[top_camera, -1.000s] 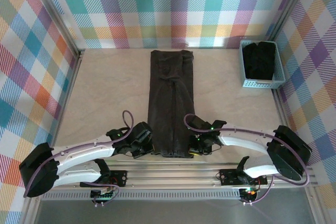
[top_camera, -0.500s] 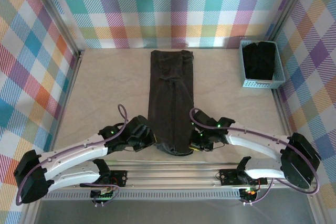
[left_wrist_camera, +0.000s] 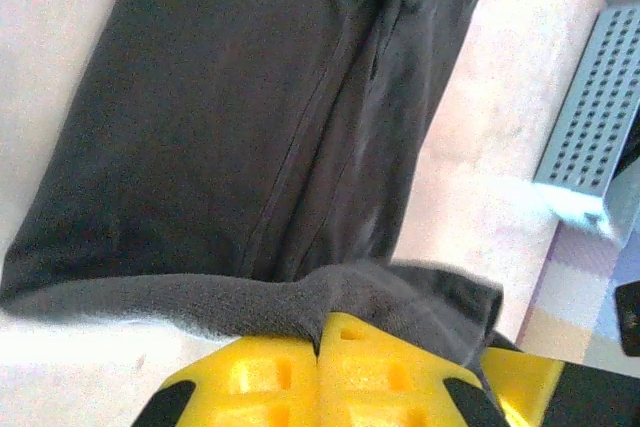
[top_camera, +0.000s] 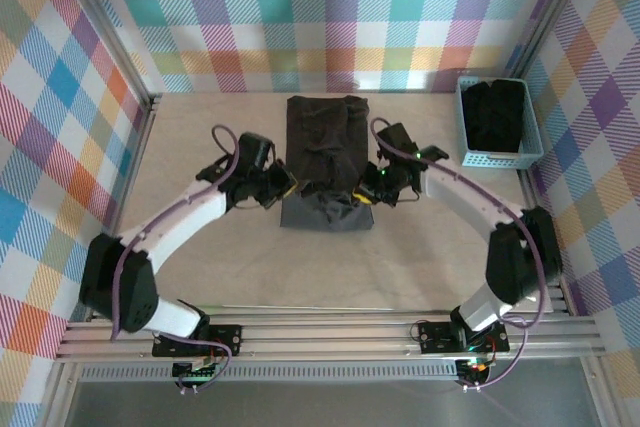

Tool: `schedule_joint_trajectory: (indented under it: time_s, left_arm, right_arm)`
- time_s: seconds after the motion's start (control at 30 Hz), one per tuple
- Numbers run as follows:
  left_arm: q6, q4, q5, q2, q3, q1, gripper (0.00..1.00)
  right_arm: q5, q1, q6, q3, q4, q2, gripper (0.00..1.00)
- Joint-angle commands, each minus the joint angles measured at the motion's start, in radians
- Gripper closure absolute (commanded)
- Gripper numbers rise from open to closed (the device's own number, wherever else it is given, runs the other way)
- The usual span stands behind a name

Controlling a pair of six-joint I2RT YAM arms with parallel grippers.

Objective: Fold and stack the t-shirts

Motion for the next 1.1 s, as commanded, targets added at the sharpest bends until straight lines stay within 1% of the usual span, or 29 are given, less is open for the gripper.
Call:
schedule_joint_trajectory:
  time_s: [0.0, 0.17, 0.2, 0.23, 0.27, 0.3, 0.33, 0.4, 0.43, 0.47, 0.53, 0.57, 0.67, 0.73, 0.8, 0.9, 1.07]
  left_arm:
    - [0.092, -0.004, 0.074, 0.128, 0.129, 0.047, 1.0]
    - [0.131, -0.018, 0.111, 0.329, 0.287, 0.089, 1.0]
    - [0.138, -0.029, 0.115, 0.374, 0.328, 0.097, 1.0]
    - [0.145, -0.041, 0.116, 0.41, 0.361, 0.104, 0.95]
    - [0.156, -0.047, 0.115, 0.442, 0.394, 0.11, 0.83]
    - [0.164, -0.061, 0.105, 0.466, 0.422, 0.117, 0.7]
    - [0.174, -0.077, 0.087, 0.471, 0.438, 0.12, 0.58]
    - [0.189, -0.073, 0.042, 0.425, 0.426, 0.122, 0.32]
    - [0.193, -0.064, 0.037, 0.392, 0.406, 0.121, 0.28]
    - [0.193, -0.059, 0.032, 0.35, 0.371, 0.119, 0.27]
    - [0.191, -0.049, 0.014, 0.255, 0.266, 0.109, 0.28]
    - [0.172, -0.038, 0.005, 0.201, 0.179, 0.104, 0.29]
    - [0.061, 0.043, 0.019, 0.049, -0.093, 0.095, 0.33]
    - [-0.034, 0.144, 0.05, -0.015, -0.243, 0.087, 0.33]
    - [-0.106, 0.245, 0.076, -0.03, -0.324, 0.084, 0.33]
    - [-0.194, 0.343, 0.092, 0.014, -0.371, 0.081, 0.32]
    - [-0.298, 0.473, 0.095, 0.102, -0.419, 0.08, 0.34]
  right_arm:
    - [-0.052, -0.05, -0.068, 0.112, -0.031, 0.116, 1.0]
    - [-0.078, -0.113, -0.08, 0.307, -0.05, 0.318, 1.0]
    - [-0.09, -0.127, -0.082, 0.343, -0.047, 0.358, 0.97]
    - [-0.101, -0.136, -0.085, 0.377, -0.045, 0.392, 0.87]
    - [-0.109, -0.149, -0.096, 0.411, -0.037, 0.425, 0.75]
    - [-0.116, -0.16, -0.111, 0.438, -0.027, 0.447, 0.64]
    - [-0.112, -0.168, -0.124, 0.463, -0.034, 0.459, 0.58]
    - [-0.078, -0.182, -0.163, 0.497, -0.078, 0.455, 0.49]
    - [-0.063, -0.187, -0.178, 0.489, -0.09, 0.434, 0.46]
    - [-0.039, -0.19, -0.192, 0.463, -0.091, 0.403, 0.43]
    - [-0.01, -0.188, -0.216, 0.382, -0.082, 0.324, 0.42]
    - [-0.004, -0.183, -0.219, 0.314, -0.059, 0.27, 0.41]
    - [-0.022, -0.163, -0.182, 0.091, 0.008, 0.127, 0.41]
    - [-0.045, -0.125, -0.125, -0.059, 0.086, 0.051, 0.41]
    - [-0.064, -0.093, -0.055, -0.174, 0.173, 0.0, 0.42]
    - [-0.117, -0.083, 0.06, -0.32, 0.348, -0.027, 0.42]
    - [-0.158, -0.083, 0.117, -0.388, 0.448, 0.039, 0.42]
